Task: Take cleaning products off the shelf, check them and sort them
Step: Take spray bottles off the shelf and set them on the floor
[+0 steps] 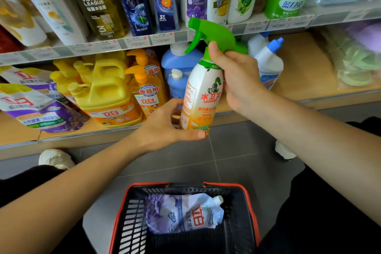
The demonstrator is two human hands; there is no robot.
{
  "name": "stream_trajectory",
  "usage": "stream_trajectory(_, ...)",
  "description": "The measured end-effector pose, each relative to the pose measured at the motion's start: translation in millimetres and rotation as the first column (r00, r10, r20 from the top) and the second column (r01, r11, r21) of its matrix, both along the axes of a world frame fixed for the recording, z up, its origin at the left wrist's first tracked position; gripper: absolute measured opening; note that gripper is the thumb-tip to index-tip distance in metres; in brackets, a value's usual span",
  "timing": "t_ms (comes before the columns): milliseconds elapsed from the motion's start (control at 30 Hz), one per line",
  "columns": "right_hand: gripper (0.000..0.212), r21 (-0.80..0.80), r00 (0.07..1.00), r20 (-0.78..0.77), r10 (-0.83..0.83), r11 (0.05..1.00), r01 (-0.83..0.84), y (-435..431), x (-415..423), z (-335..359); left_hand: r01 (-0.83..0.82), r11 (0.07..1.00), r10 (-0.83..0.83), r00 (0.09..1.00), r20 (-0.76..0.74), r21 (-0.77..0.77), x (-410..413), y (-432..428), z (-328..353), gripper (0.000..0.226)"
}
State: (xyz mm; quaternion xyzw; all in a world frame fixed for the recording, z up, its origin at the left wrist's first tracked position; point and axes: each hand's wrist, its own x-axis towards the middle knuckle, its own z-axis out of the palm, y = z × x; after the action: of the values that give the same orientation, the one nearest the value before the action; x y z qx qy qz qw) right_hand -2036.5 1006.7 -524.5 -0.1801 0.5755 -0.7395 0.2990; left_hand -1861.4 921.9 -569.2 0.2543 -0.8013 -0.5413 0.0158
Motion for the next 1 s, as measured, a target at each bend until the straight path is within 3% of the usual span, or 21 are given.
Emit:
stream_trajectory(133, 0.025, -0.008, 0.996, 0.084, -0.014, 1.0, 0.015, 3, -4, 4, -0.098, 0.995, 0.097, 0.993, -0.064, -0.021, -6, 6, -4, 0.075)
stream_trajectory(233, 0.025, 0.001, 0.994, 0.11, -0.009, 1.0, 0.008, 2, -10, 7, -0.127, 0.99, 0.133, 0.986, -0.104, 0.061, -9, 5, -1, 0.068)
stream_trajectory(333, 0.018, -0.016, 0.984, 0.129, 0.119, 0.993, -0.118, 2, -13, 11, -0.084, 0.967, 0.118, 0.984, -0.13, 0.241, -9, 5, 3, 0.062)
stream_trajectory(433, 0.018, -0.057, 0.955, 0.147, 0.256, 0.967, -0.25, 4, -16, 14, 0.037, 0.866, 0.058, 0.983, -0.172, 0.499, -8, 10, 5, 0.063)
stream_trajectory(567, 0.039, -0.082, 0.912, 0.24, 0.333, 0.943, -0.323, 7, -15, 18, 0.152, 0.743, -0.004, 0.975, -0.222, 0.652, -7, 12, 8, 0.055)
stream_trajectory(633, 0.037, -0.086, 0.915, 0.245, 0.322, 0.947, -0.31, 7, -14, 19, 0.166, 0.743, -0.021, 0.974, -0.226, 0.648, -6, 11, 10, 0.053)
stream_trajectory(767, 0.021, -0.016, 0.955, 0.228, 0.191, 0.981, -0.193, 6, -14, 18, 0.101, 0.868, -0.015, 0.984, -0.177, 0.486, -6, 12, 12, 0.051)
stream_trajectory(900, 0.028, 0.1, 0.979, 0.201, 0.042, 0.993, -0.063, 6, -11, 15, 0.061, 0.937, -0.015, 0.991, -0.136, 0.343, -9, 17, 14, 0.043)
stream_trajectory(1000, 0.023, 0.075, 0.972, 0.235, -0.006, 0.997, -0.012, 6, -12, 15, 0.021, 0.955, 0.018, 0.991, -0.129, 0.295, -11, 16, 15, 0.052)
